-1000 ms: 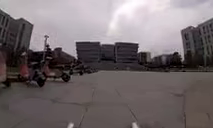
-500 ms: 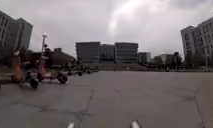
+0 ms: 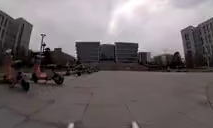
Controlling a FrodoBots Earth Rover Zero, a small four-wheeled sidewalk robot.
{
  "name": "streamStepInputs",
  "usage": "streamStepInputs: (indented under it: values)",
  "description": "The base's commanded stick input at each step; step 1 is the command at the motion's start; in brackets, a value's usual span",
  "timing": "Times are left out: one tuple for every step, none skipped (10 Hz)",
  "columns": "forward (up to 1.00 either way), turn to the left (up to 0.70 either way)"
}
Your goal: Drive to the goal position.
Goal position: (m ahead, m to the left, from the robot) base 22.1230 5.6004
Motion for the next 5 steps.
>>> streamStepInputs:
  values:
    - [0.7,0.0]
    - [0.7,0.0]
    - [0.7,0.0]
    - [0.7,0.0]
    - [0.7,0.0]
